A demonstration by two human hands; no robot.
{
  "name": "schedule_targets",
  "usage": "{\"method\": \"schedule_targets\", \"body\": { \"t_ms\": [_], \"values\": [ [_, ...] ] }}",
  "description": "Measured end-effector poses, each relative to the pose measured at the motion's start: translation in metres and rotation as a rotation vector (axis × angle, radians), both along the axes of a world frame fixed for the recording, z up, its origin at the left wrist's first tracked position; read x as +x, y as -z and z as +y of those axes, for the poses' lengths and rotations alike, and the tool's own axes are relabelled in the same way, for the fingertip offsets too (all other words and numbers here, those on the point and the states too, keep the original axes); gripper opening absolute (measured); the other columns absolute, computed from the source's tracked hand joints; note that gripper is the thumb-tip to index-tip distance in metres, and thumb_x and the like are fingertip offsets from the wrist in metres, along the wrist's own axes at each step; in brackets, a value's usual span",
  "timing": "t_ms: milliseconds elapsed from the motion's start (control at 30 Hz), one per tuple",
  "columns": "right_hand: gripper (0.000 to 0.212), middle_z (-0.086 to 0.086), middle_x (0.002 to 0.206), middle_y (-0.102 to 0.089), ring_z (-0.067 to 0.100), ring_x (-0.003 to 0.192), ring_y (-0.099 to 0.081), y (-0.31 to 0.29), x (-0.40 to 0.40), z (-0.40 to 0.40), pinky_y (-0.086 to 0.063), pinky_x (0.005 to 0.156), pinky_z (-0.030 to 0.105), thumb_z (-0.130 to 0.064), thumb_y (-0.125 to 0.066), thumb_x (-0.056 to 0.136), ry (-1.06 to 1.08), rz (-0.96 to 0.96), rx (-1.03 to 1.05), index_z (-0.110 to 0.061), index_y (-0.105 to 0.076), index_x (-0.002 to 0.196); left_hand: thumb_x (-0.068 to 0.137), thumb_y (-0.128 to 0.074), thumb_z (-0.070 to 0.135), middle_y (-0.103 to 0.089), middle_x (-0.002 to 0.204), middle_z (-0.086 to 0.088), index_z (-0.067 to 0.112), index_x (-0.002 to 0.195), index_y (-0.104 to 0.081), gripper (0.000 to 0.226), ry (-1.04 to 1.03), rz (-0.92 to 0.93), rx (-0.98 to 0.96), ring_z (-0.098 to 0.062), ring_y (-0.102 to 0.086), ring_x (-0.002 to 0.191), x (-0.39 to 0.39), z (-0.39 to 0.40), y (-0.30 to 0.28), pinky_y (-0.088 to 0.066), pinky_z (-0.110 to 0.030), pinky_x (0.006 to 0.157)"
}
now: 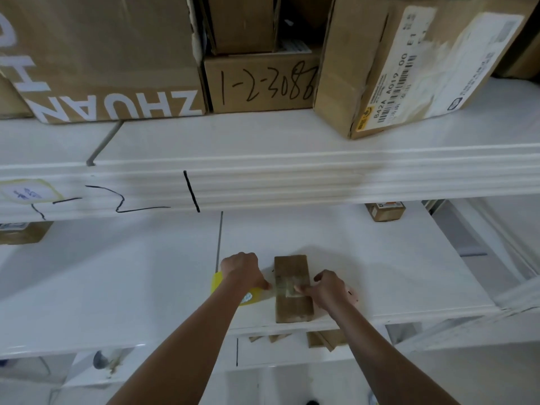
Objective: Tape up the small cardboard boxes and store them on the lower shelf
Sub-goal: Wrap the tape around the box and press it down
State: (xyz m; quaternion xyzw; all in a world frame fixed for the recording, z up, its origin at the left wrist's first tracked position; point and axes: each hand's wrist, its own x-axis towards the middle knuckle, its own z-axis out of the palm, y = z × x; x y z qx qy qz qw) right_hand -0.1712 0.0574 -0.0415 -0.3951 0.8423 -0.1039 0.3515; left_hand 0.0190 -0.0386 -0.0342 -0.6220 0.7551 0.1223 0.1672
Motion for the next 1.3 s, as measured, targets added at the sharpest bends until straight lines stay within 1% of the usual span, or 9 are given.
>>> {"method": "schedule_targets", "body": {
  "t_ms": [67,167,333,467,567,767,933,1100,1300],
  "values": [
    [0.066,0.002,0.103,-0.067,0.019,0.093,-0.059,-0.002,0.002,0.001,-0.039,0.069,0.027,-0.056,-0.082,0.076,-0.006,0.0,-0.044,-0.012,-0.061,0.12,0.061,-0.076,0.078,-0.066,0.095,0.003,0.021,0.107,-0.064,0.074,0.004,-0.001,0.007,-0.021,-0.067,0.098,-0.001,0.0,0.0,-0.043,-0.029,0.075],
    [0.051,0.004,0.097,-0.071,0.016,0.08,-0.057,-0.003,0.003,0.001,-0.042,0.07,0.029,-0.05,-0.083,0.078,-0.008,-0.013,-0.063,-0.008,-0.068,0.105,0.057,-0.072,0.085,-0.06,0.083,0.006,0.021,0.096,-0.057,0.077,-0.012,0.037,0.06,-0.02,-0.064,0.085,0.01,-0.007,-0.001,-0.047,-0.029,0.074],
    [0.038,0.002,0.085,-0.072,0.017,0.077,-0.066,0.0,0.009,0.0,-0.048,0.063,0.029,-0.045,-0.08,0.082,-0.011,-0.022,-0.096,-0.01,-0.07,0.095,0.061,-0.052,0.097,-0.058,0.074,0.005,0.02,0.078,-0.054,0.079,0.03,0.117,0.057,-0.02,-0.06,0.073,0.028,-0.006,-0.002,-0.049,-0.033,0.071],
    [0.035,-0.001,0.083,-0.07,0.016,0.076,-0.065,0.001,0.011,0.002,-0.049,0.061,0.028,-0.046,-0.078,0.084,-0.03,0.038,-0.121,-0.013,-0.068,0.094,0.081,-0.049,0.084,-0.055,0.064,0.001,0.016,0.061,-0.056,0.071,0.031,0.254,0.102,-0.02,-0.059,0.067,0.038,-0.007,-0.008,-0.051,-0.034,0.072],
    [0.035,0.001,0.089,-0.072,0.02,0.083,-0.068,0.001,0.012,0.002,-0.054,0.071,0.032,-0.047,-0.074,0.088,-0.089,0.121,-0.135,-0.014,-0.067,0.096,0.087,-0.059,0.067,-0.064,0.076,0.002,0.018,0.082,-0.075,0.052,0.061,0.326,0.091,-0.019,-0.064,0.079,0.052,-0.009,-0.01,-0.053,-0.032,0.073],
    [0.03,0.0,0.099,-0.07,0.015,0.083,-0.062,0.002,0.01,0.009,-0.048,0.071,0.026,-0.044,-0.058,0.1,-0.121,0.305,-0.237,-0.014,-0.063,0.106,0.09,-0.058,0.065,-0.071,0.096,-0.005,0.016,0.094,-0.076,0.052,-0.003,0.423,0.084,-0.02,-0.066,0.086,0.06,0.002,-0.004,-0.056,-0.033,0.081],
    [0.026,0.01,0.125,-0.058,0.025,0.115,-0.056,0.003,-0.019,0.016,-0.05,0.093,0.032,-0.02,-0.058,0.098,-0.082,0.553,-0.082,-0.012,-0.057,0.123,0.091,-0.061,0.06,-0.072,0.099,-0.007,0.015,0.096,-0.077,0.048,-0.019,0.455,0.073,-0.022,-0.066,0.088,0.06,0.005,-0.008,-0.056,-0.034,0.083],
    [0.024,0.011,0.125,-0.058,0.03,0.117,-0.056,0.018,-0.038,0.02,-0.05,0.089,0.036,-0.018,-0.052,0.103,-0.009,0.454,-0.015,-0.01,-0.062,0.123,0.091,-0.062,0.056,-0.072,0.103,-0.007,0.015,0.101,-0.076,0.044,-0.052,0.462,0.073,-0.024,-0.067,0.093,0.057,0.007,-0.009,-0.057,-0.036,0.087],
    [0.02,0.018,0.109,-0.069,0.035,0.102,-0.067,0.009,-0.028,0.011,-0.055,0.079,0.037,-0.009,-0.067,0.096,0.196,0.254,-0.312,-0.001,-0.059,0.112,0.09,-0.063,0.056,-0.071,0.103,-0.006,0.016,0.1,-0.077,0.043,-0.062,0.458,0.077,-0.021,-0.064,0.088,0.058,0.007,-0.007,-0.056,-0.033,0.084]
  ]
}}
